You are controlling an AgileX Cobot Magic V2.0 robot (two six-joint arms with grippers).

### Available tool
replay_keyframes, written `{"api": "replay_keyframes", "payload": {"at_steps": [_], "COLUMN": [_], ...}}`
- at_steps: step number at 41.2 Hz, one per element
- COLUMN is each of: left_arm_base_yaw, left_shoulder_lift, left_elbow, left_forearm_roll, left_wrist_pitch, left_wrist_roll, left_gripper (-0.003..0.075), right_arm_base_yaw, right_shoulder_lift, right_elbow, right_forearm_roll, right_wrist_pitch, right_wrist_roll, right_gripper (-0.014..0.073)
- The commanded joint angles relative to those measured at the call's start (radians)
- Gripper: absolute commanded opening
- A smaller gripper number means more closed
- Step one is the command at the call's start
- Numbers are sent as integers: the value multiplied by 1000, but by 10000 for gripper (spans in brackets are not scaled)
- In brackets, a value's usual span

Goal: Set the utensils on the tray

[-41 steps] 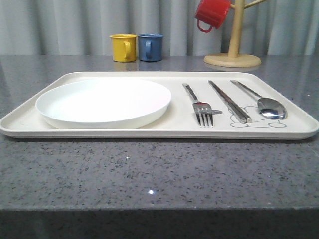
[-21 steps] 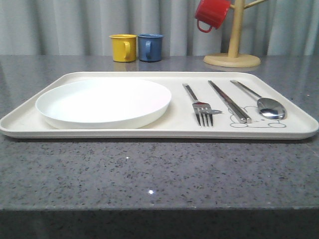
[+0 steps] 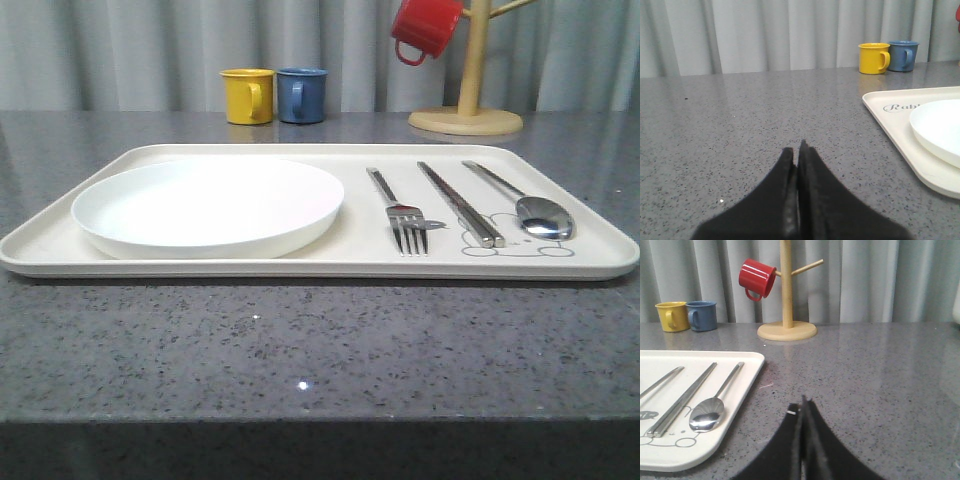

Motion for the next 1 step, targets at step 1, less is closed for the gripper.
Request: {"api": "replay_keyframes", "payload": {"at_steps": [1], "left_arm_base_yaw": [-7], "left_shoulder_lift": [-22], "left_elbow": [-3], "left_forearm_roll": [-2], "left_wrist_pitch": [-80], "left_wrist_roll": [-10], "left_gripper": [-18], "right_arm_base_yaw": [-6], "right_shoulder_lift": [-17], "right_elbow": [1], "right_forearm_roll": [-11], "right_wrist_pitch": [-84], "right_wrist_roll": [0], "right_gripper": [-68]}}
